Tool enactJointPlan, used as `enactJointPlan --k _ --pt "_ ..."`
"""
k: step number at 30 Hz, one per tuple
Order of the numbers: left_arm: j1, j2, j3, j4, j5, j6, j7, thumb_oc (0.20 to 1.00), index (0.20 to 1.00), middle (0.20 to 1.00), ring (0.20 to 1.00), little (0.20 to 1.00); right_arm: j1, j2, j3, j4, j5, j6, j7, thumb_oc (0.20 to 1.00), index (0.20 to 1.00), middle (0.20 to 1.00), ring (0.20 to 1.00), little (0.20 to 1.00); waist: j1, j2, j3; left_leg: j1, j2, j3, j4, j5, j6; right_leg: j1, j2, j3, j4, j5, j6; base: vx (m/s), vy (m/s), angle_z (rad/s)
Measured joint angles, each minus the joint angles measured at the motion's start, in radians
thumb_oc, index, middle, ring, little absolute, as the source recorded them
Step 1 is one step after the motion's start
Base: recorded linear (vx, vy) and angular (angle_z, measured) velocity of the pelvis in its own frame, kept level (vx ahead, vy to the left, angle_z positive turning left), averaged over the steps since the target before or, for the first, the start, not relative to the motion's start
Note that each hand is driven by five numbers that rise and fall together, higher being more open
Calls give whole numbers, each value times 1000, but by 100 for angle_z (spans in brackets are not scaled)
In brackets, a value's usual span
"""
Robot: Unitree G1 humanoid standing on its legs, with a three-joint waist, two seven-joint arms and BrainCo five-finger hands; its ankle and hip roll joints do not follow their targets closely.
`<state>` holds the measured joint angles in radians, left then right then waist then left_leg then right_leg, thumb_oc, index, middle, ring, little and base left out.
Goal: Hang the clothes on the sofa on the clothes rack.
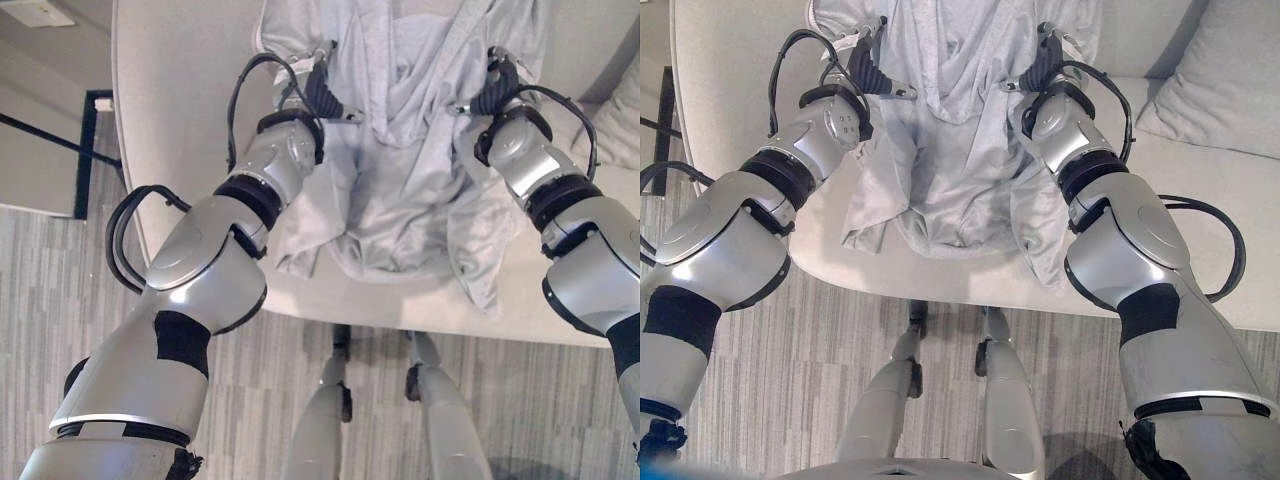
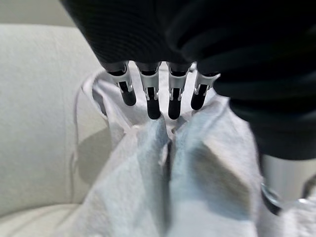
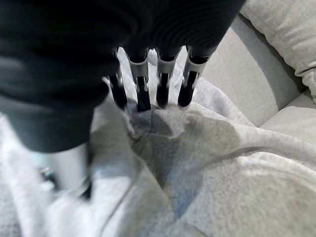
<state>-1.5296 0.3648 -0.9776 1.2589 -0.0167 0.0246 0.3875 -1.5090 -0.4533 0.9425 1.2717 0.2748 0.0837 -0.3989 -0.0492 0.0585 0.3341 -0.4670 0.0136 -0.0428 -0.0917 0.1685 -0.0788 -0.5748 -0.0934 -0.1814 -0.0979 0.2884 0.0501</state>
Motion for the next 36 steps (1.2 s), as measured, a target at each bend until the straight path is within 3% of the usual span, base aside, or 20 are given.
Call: enactJointPlan --k 14,21,26,32,36 --pt "-5 0 5 0 0 9 42 200 200 200 200 200 0 12 5 -119 81 -44 -27 200 200 200 200 200 1 1 1 18 1 -1 0 2 1 19 0 -4 0 6 -8 0 0 0" --pt "-10 3 46 -49 0 9 80 200 200 200 200 200 10 49 -112 -228 120 -78 -87 200 200 200 200 200 -1 1 1 75 0 3 0 1 0 74 -3 2 0 0 0 2 5 0" --pt "-22 8 86 -85 0 10 102 200 200 200 200 200 16 51 -114 -315 116 -95 -137 200 200 200 200 200 -4 1 0 86 -1 4 0 -1 -1 82 -4 9 0 1 -1 2 11 -2" --pt "-77 16 129 -120 0 10 158 200 200 200 200 200 19 33 -159 -380 10 -104 -216 200 200 200 200 200 -2 6 3 131 1 7 0 -2 -2 127 -3 10 0 0 -1 64 20 0" --pt "-106 75 163 -192 0 6 199 200 200 200 200 200 34 -15 -178 -457 -76 -105 -256 200 200 200 200 200 -4 13 10 231 8 7 -1 -24 -6 229 3 2 0 -16 -8 115 24 2"
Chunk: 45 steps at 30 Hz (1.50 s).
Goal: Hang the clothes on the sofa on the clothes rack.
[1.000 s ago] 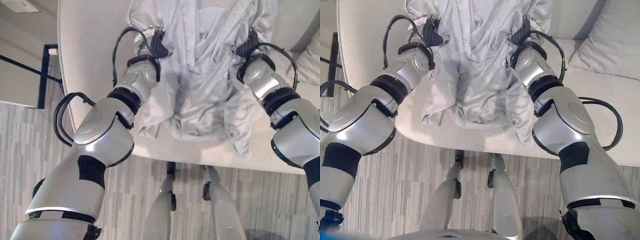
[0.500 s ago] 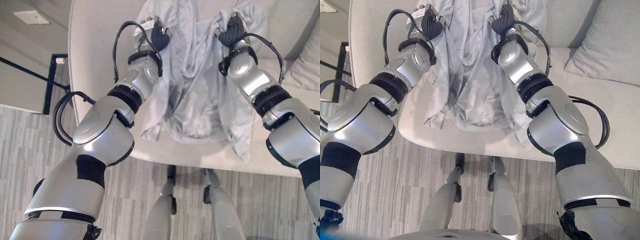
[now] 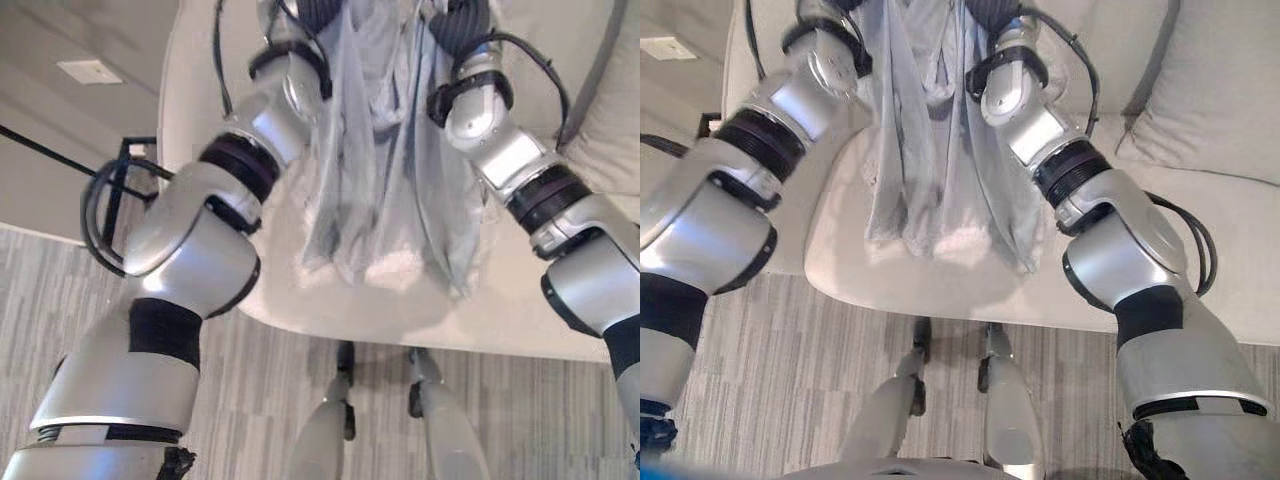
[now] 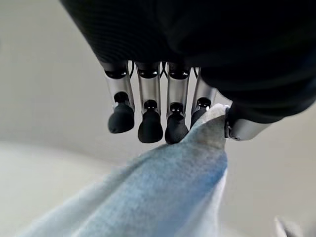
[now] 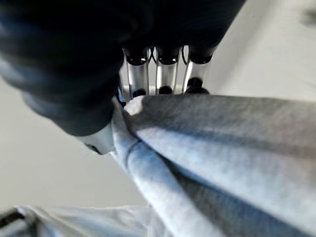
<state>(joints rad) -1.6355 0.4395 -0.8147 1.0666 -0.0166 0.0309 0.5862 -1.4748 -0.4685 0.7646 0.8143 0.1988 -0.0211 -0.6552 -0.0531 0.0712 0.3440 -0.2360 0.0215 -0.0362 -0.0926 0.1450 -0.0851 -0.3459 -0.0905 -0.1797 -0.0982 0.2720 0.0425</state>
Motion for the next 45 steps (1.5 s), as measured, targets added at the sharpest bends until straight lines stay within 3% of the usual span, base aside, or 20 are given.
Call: enactJointPlan --k 5,10,13,15,19,20,24,27,28,29,30,31,32,33,34,35,38,45 --pt "-29 70 79 -86 0 0 44 200 200 200 200 200 -8 -57 -54 -104 -94 -3 -35 200 200 200 200 200 3 11 -23 89 10 -2 0 -38 1 92 7 -6 0 -37 7 117 31 1" --pt "-101 147 76 -130 1 -12 71 200 200 200 200 200 -78 -153 -61 -144 -156 -7 -57 200 200 200 200 200 5 15 -42 159 10 -2 0 -43 4 163 8 -10 0 -41 1 55 53 1" --pt "-143 262 105 -229 1 -37 84 200 200 200 200 200 -151 -220 -70 -184 -190 -8 -57 200 200 200 200 200 14 14 -54 218 9 -1 0 -48 3 225 6 -24 0 -43 0 -6 112 5" --pt "-142 287 113 -286 2 -44 94 200 200 200 200 200 -144 -249 -90 -208 -201 -13 -61 200 200 200 200 200 28 12 -68 242 10 -5 0 -58 4 253 5 -31 0 -58 3 -25 90 14" --pt "-99 338 116 -389 45 -68 107 200 200 200 200 200 -71 -245 -99 -240 -222 -13 -56 200 200 200 200 200 51 -1 -175 260 4 -5 0 -75 4 271 -2 -31 0 -78 16 -69 125 3" --pt "-50 352 117 -442 75 -77 111 200 200 200 200 200 -21 -239 -99 -261 -250 -14 -55 200 200 200 200 200 58 -5 -234 271 -2 -4 0 -80 8 282 -8 -31 0 -82 21 -172 184 0" --pt "111 335 161 -541 83 -98 121 200 200 200 200 200 112 -164 -124 -266 -315 -14 -55 200 200 200 200 200 69 -15 -331 306 -20 6 -2 -93 24 298 -26 -14 24 -98 40 -151 109 -9" --pt "230 326 178 -611 112 -102 127 200 200 200 200 200 173 -130 -130 -261 -321 -11 -55 200 200 200 200 200 91 -26 -335 302 -52 30 30 -94 36 255 -63 -2 100 -126 64 -204 44 -18" --pt "268 323 180 -632 119 -106 128 200 200 200 200 200 191 -122 -130 -258 -328 -9 -55 200 200 200 200 200 95 -31 -332 290 -65 36 45 -93 48 241 -77 -22 114 -139 73 -139 -10 -19" --pt "302 311 183 -643 123 -108 127 200 200 200 200 200 211 -117 -128 -253 -343 -6 -54 200 200 200 200 200 113 -16 -331 283 -45 50 43 -89 80 244 -95 -64 131 -148 85 -140 -61 -25" --pt "325 296 186 -648 129 -105 123 200 200 200 200 200 229 -111 -126 -241 -355 -2 -51 200 200 200 200 200 127 -9 -328 280 -31 60 45 -83 92 224 -108 -106 209 -171 83 -133 -97 -21" --pt "345 286 188 -661 140 -106 121 200 200 200 200 200 244 -111 -127 -239 -358 2 -43 200 200 200 200 200 136 -7 -326 258 -16 67 63 -77 102 196 -113 -112 358 -233 83 -84 -125 -9" --pt "358 284 192 -666 149 -110 121 200 200 200 200 200 246 -114 -128 -239 -360 3 -36 200 200 200 200 200 148 -8 -325 243 -7 70 80 -77 102 185 -121 -107 482 -302 89 -29 -196 -6" --pt "366 265 196 -645 149 -101 119 200 200 200 200 200 239 -119 -129 -238 -397 13 -32 200 200 200 200 200 182 -27 -328 226 3 78 98 -85 89 229 -116 -96 552 -420 104 5 -273 -10" --pt "373 264 204 -621 151 -96 122 200 200 200 200 200 231 -111 -133 -248 -404 14 -29 200 200 200 200 200 196 -40 -322 221 12 67 97 -71 53 313 -84 -93 430 -462 70 16 -241 9" --pt "376 261 206 -607 150 -92 113 200 200 200 200 200 245 -113 -134 -256 -421 13 -29 200 200 200 200 200 183 -38 -323 224 27 47 89 -52 31 337 -65 -110 389 -445 66 6 -127 14" --pt "408 275 256 -631 150 -95 122 200 200 200 200 200 265 -125 -135 -287 -436 12 -18 200 200 200 200 200 196 -57 -327 212 65 47 99 -57 13 318 -14 -85 391 -436 44 -81 -181 -24" --pt "511 207 267 -686 149 -115 118 200 200 200 200 200 303 -163 -137 -291 -437 -6 -18 200 200 200 200 200 175 -56 -326 146 68 -6 164 -59 -2 272 -20 -113 463 -466 10 -59 25 16"
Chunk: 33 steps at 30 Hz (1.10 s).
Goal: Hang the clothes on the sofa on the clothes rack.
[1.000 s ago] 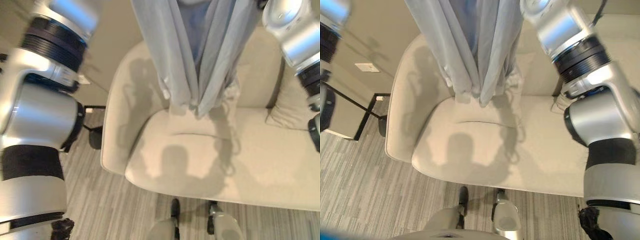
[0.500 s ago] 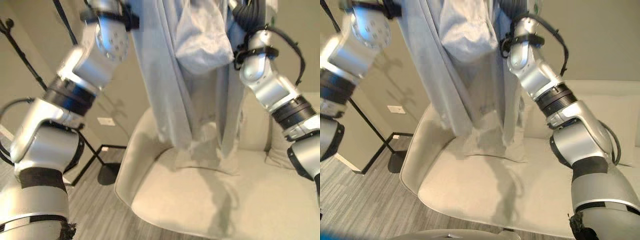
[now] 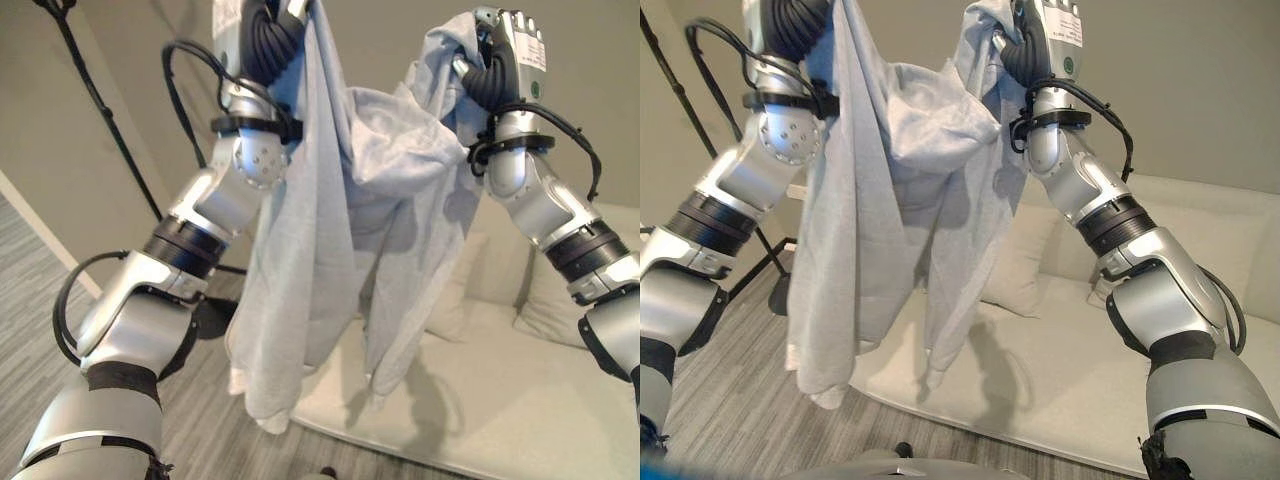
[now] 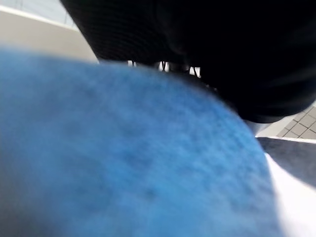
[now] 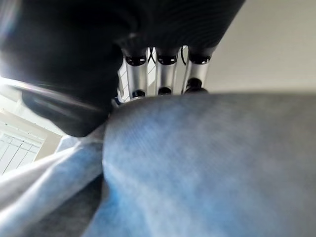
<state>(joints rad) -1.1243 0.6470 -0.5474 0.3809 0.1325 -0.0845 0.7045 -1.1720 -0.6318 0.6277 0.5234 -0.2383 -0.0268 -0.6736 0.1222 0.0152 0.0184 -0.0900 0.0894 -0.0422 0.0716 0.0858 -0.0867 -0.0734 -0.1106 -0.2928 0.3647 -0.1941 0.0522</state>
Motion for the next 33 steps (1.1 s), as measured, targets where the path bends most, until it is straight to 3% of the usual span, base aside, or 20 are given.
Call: enactJointPlan --k 3,4,5,7,8,11,12,13,16,17,18,21,22,23,25,26,29,30,31,33 --pt "18 -1 0 -3 0 0 -3 200 200 200 200 200 5 0 5 -4 -2 0 -5 200 200 200 200 200 -6 2 9 -16 3 4 -2 -3 -1 -11 -3 5 10 -5 -11 -16 198 -1" --pt "20 -5 2 -7 1 -2 -2 200 200 200 200 200 14 -2 5 -7 -4 1 -7 200 200 200 200 200 -14 -30 28 -32 5 6 26 -18 -22 -14 -26 6 0 12 -37 5 355 -6" --pt "21 -4 3 -14 1 -3 -2 200 200 200 200 200 24 -4 2 -18 -9 2 -10 200 200 200 200 200 -17 -33 32 -47 16 -7 57 -21 -24 -13 -35 11 -11 23 -43 29 417 -10" --pt "29 -28 5 5 8 -9 2 200 200 200 200 200 71 -8 -36 -50 -45 -3 -20 200 200 200 200 200 -30 -55 47 -89 95 -90 109 -45 -64 -11 -49 13 -52 56 -11 51 441 -12" --pt "43 -27 6 5 8 -3 -1 200 200 200 200 200 83 -14 -29 -71 -45 14 -27 200 200 200 200 200 -40 -47 51 -73 176 -74 68 -43 -65 -22 -49 30 -45 49 -7 46 541 -17" --pt "67 -55 -5 19 11 -2 -6 200 200 200 200 200 108 -50 -40 -87 -67 24 -38 200 200 200 200 200 -41 10 55 -22 233 -73 -3 -44 -65 -8 -72 54 -31 53 39 56 522 -5" --pt "73 -91 -13 25 12 -6 -2 200 200 200 200 200 119 -95 -52 -88 -78 38 -39 200 200 200 200 200 -31 68 50 -6 226 -104 6 -37 -137 -5 -99 76 -11 55 105 115 774 -3" --pt "74 -87 -13 28 15 -12 -7 200 200 200 200 200 135 -81 -55 -94 -78 48 -39 200 200 200 200 200 -27 46 55 8 174 -89 30 -46 -155 10 -145 90 -27 60 111 16 912 2" --pt "57 -97 -12 29 19 -10 -10 200 200 200 200 200 219 -37 -119 -197 -96 56 -20 200 200 200 200 200 -37 -37 73 -24 41 -62 147 -112 -89 53 -244 117 -132 206 121 -107 543 -2" --pt "53 -103 -21 44 21 -10 -17 200 200 200 200 200 259 -5 -146 -205 -113 53 -24 200 200 200 200 200 -45 -57 73 -19 12 -37 154 -112 -65 57 -280 95 -132 249 91 -175 518 -45" --pt "77 -85 -22 44 27 -9 -10 200 200 200 200 200 258 47 -136 -181 -115 55 -22 200 200 200 200 200 -30 -70 68 -27 -19 7 173 -100 -38 16 -317 100 -149 348 126 -131 383 -75" --pt "75 -67 -17 32 40 11 -26 200 200 200 200 200 237 55 -127 -148 -114 81 -15 200 200 200 200 200 1 -64 77 -31 -79 51 165 -127 40 25 -357 -23 -189 441 140 -163 504 -54" --pt "75 -58 -17 24 48 15 -26 200 200 200 200 200 233 48 -130 -147 -114 90 -16 200 200 200 200 200 -4 -62 83 -28 -98 45 148 -111 63 30 -351 -26 -185 427 154 -145 325 25" --pt "62 -49 -18 25 51 26 -32 200 200 200 200 200 221 33 -128 -138 -114 88 -14 200 200 200 200 200 -13 -50 91 -17 -96 36 112 -82 95 29 -295 49 -117 282 219 -142 241 31" --pt "49 -25 -14 27 63 34 -37 200 200 200 200 200 184 8 -127 -108 -114 88 -14 200 200 200 200 200 18 -44 98 22 -106 40 36 -51 88 37 -227 82 -43 131 207 -163 190 4" --pt "43 30 -11 29 73 40 -38 200 200 200 200 200 141 12 -106 -70 -110 80 -15 200 200 200 200 200 33 -44 100 29 -109 60 17 -35 100 79 -179 41 -77 74 170 -203 191 -13" --pt "36 46 33 26 72 44 -35 200 200 200 200 200 114 7 -102 -52 -107 79 -12 200 200 200 200 200 66 -53 100 24 -67 73 -16 0 83 51 -55 31 98 -54 128 -126 71 -14" --pt "37 49 42 27 71 51 -35 200 200 200 200 200 99 8 -98 -40 -107 76 -12 200 200 200 200 200 88 -69 97 24 -60 84 -32 10 68 54 -14 37 86 -94 77 -69 -14 -36" --pt "40 51 43 27 71 52 -34 200 200 200 200 200 86 4 -93 -36 -107 70 -8 200 200 200 200 200 98 -73 97 24 -58 85 -45 20 53 69 6 40 28 -93 -7 -46 -39 -16" --pt "42 48 42 24 72 50 -40 200 200 200 200 200 84 -16 -89 -34 -107 67 -3 200 200 200 200 200 96 -63 98 21 -38 69 -66 8 29 77 46 54 -29 -62 -25 -8 -15 0"
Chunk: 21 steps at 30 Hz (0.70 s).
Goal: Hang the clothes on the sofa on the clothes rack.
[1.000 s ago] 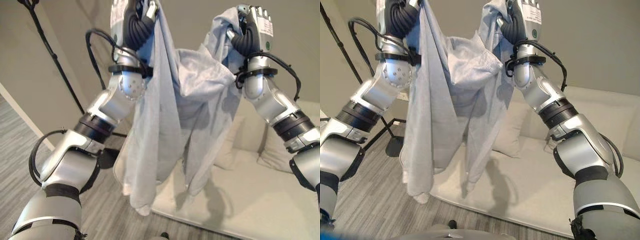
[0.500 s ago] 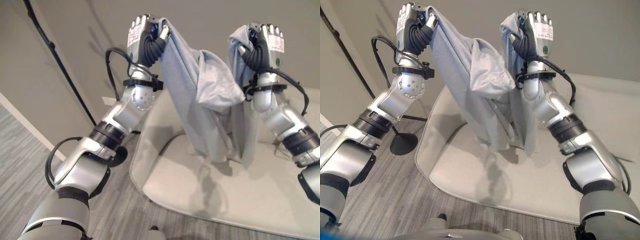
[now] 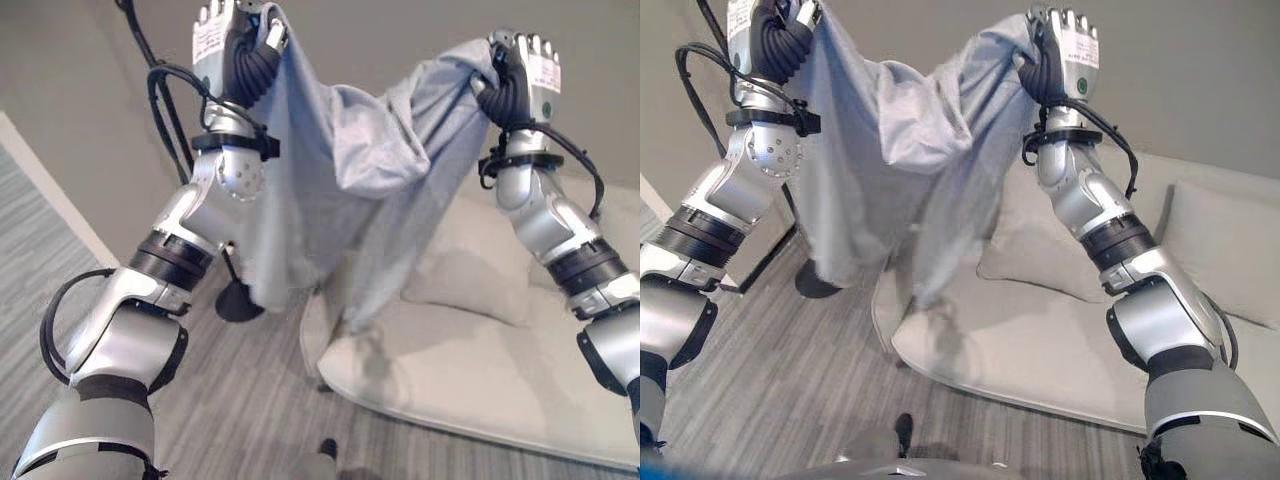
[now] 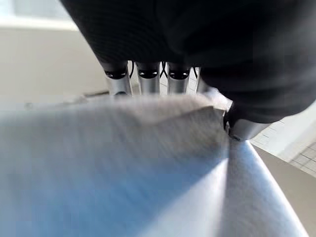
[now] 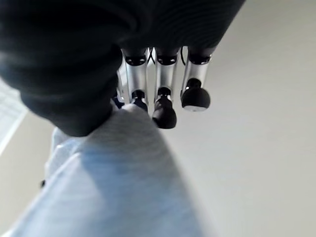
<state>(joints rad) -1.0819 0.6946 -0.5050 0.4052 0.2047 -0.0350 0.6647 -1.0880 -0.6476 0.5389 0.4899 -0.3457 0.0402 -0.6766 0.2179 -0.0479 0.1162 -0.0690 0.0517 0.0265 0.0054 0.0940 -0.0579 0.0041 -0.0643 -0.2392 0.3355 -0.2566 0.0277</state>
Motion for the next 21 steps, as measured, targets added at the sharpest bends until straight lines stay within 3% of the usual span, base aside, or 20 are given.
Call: enactJointPlan --k 2,3,6,9,10,11,13,14,15,16,18,19,21 --pt "6 3 0 1 0 1 -1 200 200 200 200 200 0 -3 0 -11 1 0 5 200 200 200 200 200 -1 -1 -3 -4 -1 -4 -3 -36 -50 5 12 8 -29 20 -2 -3 21 -8" --pt "7 2 -1 1 0 1 -2 200 200 200 200 200 -1 -4 0 -12 1 -1 6 200 200 200 200 200 -8 5 -7 -7 -1 -11 -3 -37 -51 9 18 10 -41 35 5 -27 37 4" --pt "11 -18 -3 2 0 0 -4 200 200 200 200 200 -1 -4 12 -10 1 -2 6 200 200 200 200 200 -25 30 -27 -16 -4 -30 5 -22 -31 13 20 1 -47 44 9 -38 43 8" --pt "15 -47 -5 2 0 -4 -5 200 200 200 200 200 -2 -4 22 -3 1 -9 7 200 200 200 200 200 -33 57 -53 -36 -5 -58 34 42 -8 -3 16 -4 -14 24 13 -66 157 5" --pt "15 -46 -6 3 0 -6 -5 200 200 200 200 200 -6 -5 22 -2 2 -10 8 200 200 200 200 200 -38 56 -54 -39 -8 -62 33 46 -8 -14 9 -5 -1 21 11 -70 221 12" --pt "13 -42 -7 7 -2 -9 -2 200 200 200 200 200 -20 -9 33 2 3 -11 7 200 200 200 200 200 -43 48 -54 -70 -9 -69 57 52 -29 -32 -14 -1 16 30 -19 -5 162 -5" --pt "11 -30 -9 48 -4 -11 -4 200 200 200 200 200 -35 -18 63 2 4 -22 8 200 200 200 200 200 -68 19 -43 -125 0 -74 113 5 -61 -46 -60 -3 10 45 -16 27 285 5" --pt "9 -31 -11 64 -4 -11 -3 200 200 200 200 200 -29 -20 61 2 9 -21 8 200 200 200 200 200 -92 -13 -35 -126 26 -81 116 -1 -69 -38 -87 -4 -4 54 -2 49 325 24" --pt "4 -34 -20 82 -5 -13 -1 200 200 200 200 200 -18 -30 51 2 12 -23 8 200 200 200 200 200 -109 -21 -35 -133 73 -118 142 -16 -92 -26 -95 -7 -20 71 5 127 449 5" --pt "7 -32 -22 92 -6 -12 0 200 200 200 200 200 -16 -47 51 2 22 -19 6 200 200 200 200 200 -117 -30 -31 -120 165 -122 133 -21 -95 -15 -105 7 -40 80 17 128 449 -4" --pt "6 -32 -32 91 -6 -11 0 200 200 200 200 200 -16 -65 50 -7 34 -16 4 200 200 200 200 200 -141 -25 -34 -117 264 -118 97 -21 -103 -5 -110 19 -70 99 49 138 402 -6" --pt "8 -48 -53 100 -6 -13 0 200 200 200 200 200 -6 -80 43 -8 34 -15 3 200 200 200 200 200 -153 -16 -35 -99 294 -119 58 -18 -100 12 -136 30 -84 110 71 193 757 5" --pt "7 -51 -64 101 -6 -13 0 200 200 200 200 200 -3 -86 43 -9 34 -13 4 200 200 200 200 200 -157 -12 -36 -97 302 -118 49 -19 -102 25 -147 31 -98 114 93 110 509 8"
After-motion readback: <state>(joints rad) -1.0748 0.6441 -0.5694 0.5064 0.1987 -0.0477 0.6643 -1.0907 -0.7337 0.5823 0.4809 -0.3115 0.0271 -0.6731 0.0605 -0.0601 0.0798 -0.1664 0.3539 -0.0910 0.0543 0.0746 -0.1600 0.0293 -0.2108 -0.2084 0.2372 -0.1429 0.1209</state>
